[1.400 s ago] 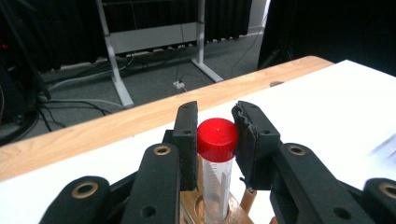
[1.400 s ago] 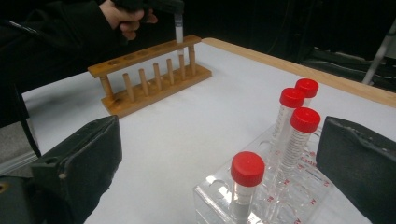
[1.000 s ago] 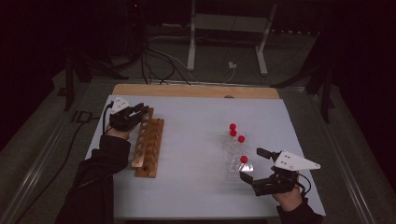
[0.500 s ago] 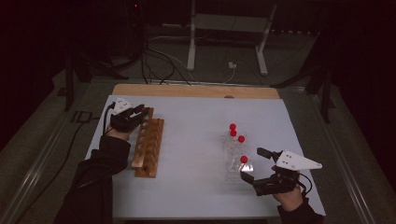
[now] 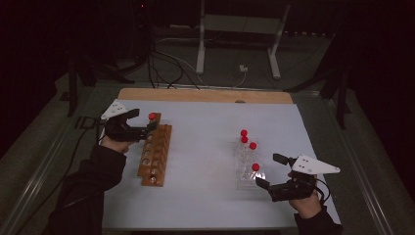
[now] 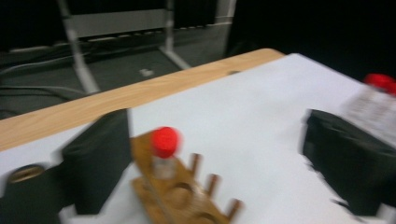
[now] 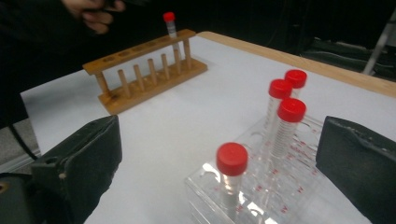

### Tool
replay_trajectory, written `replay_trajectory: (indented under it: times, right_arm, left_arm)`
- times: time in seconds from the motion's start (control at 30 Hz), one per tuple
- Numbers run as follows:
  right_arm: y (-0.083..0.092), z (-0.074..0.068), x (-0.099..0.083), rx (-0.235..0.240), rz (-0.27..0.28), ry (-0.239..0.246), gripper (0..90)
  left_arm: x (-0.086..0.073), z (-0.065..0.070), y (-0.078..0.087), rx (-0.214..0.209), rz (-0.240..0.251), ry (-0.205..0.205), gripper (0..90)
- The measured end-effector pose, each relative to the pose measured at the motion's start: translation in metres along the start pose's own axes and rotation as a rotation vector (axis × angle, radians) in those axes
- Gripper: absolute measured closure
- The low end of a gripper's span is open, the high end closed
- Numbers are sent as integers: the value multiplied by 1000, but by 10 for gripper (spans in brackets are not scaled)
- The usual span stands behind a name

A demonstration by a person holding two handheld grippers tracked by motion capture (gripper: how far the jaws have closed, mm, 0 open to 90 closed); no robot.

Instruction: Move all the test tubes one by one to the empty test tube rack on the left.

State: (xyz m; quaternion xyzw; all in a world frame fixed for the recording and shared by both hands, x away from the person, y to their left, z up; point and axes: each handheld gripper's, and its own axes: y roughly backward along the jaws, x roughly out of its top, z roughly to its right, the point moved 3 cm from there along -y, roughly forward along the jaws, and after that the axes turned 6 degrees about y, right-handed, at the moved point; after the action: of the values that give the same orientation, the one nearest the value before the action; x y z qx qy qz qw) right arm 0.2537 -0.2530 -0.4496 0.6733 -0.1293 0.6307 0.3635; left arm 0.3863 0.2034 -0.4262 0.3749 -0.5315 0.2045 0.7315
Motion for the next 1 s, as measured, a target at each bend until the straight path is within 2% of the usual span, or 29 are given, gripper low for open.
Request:
replay_trajectory:
  times: [0.17,0.37,0.43,0.5,0.63,0.7,0.73,0.9,1.0]
  right_arm:
    - [-1,5,-4,-5,-21,-11,3]
    - [-4,7,-9,-8,-48,-6,3]
    - [-5,7,-11,-3,-58,-1,3]
    - [-8,7,-14,-7,-72,-3,3]
    - [-12,7,-19,-13,-94,3,41]
    - [-14,7,-21,-12,-105,4,44]
    - [-16,6,-22,-15,-114,9,50]
    - [-21,4,-28,-18,-156,20,70]
    - [-24,3,-32,-13,-173,24,132]
  left_arm:
    - [-6,22,19,-117,-10,-21,15]
    - [-23,55,38,-223,-28,-63,15]
    - [-31,66,40,-240,-39,-79,15]
    - [-39,75,43,-273,-42,-88,15]
    - [-55,93,45,-316,-43,-102,15]
    - [-63,100,45,-321,-61,-122,15]
    - [-67,103,45,-337,-66,-122,15]
    - [-81,114,44,-355,-86,-149,15]
    - [-87,117,42,-364,-95,-154,15]
